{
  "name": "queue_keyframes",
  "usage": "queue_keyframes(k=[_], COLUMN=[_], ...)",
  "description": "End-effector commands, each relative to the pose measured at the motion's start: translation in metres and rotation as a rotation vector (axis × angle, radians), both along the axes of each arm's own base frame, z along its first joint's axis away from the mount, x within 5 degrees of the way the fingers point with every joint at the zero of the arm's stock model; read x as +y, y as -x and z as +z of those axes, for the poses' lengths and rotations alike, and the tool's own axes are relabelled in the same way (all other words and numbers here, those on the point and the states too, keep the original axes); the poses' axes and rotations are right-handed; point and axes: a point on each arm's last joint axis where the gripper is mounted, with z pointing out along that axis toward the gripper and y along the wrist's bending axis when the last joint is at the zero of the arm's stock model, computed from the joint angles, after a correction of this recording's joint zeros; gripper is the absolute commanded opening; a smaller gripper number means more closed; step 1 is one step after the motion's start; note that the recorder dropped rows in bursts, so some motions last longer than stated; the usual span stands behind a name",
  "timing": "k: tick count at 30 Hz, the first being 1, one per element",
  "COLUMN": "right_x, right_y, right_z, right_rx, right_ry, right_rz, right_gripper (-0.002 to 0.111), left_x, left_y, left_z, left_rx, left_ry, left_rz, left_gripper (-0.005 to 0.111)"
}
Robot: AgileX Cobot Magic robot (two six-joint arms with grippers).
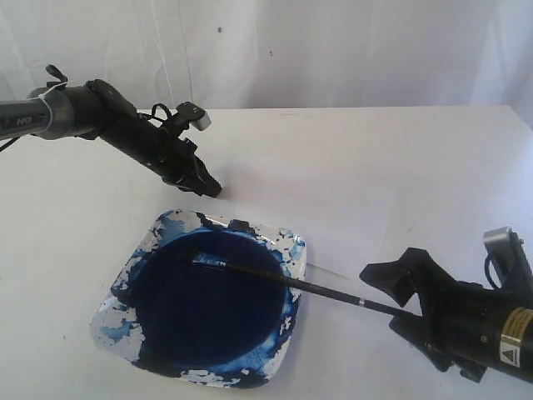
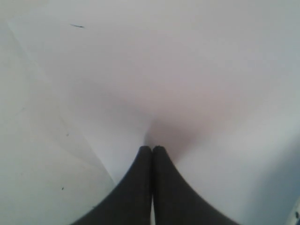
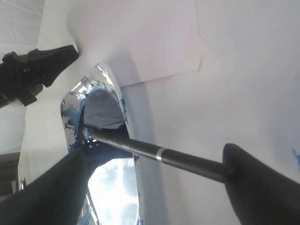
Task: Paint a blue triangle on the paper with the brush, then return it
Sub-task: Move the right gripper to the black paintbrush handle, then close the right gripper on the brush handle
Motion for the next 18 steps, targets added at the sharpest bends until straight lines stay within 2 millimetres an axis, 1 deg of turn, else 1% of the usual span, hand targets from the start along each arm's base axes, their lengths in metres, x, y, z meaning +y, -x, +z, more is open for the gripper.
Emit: queue_keyframes(k=[1, 8, 13, 18], right_x=[0.002, 0.002, 0.002, 0.003], right_y=[-0.01, -0.022, -0.029, -0.029], right_z=[0.005, 0.006, 0.01, 0.009], right_rx=[-0.027, -0.016, -0.05, -0.049], right_ry=[-0.007, 0.06, 0.083, 0.118], right_rz=[-0.015, -0.039, -0.047, -0.002], right_gripper=[0.07, 0.069, 0.069, 0.069], left_x=[-0.002, -0.002, -0.002, -0.002], left_y=[0.002, 0.002, 0.002, 0.002], left_z=[-0.01, -0.01, -0.01, -0.01], left_rx=[0.024, 0.024, 0.024, 0.024], left_ry=[-0.016, -0.016, -0.016, -0.016], left_rz=[-0.013, -0.013, -0.013, -0.013], left_gripper=[0.0, 0.0, 0.0, 0.0])
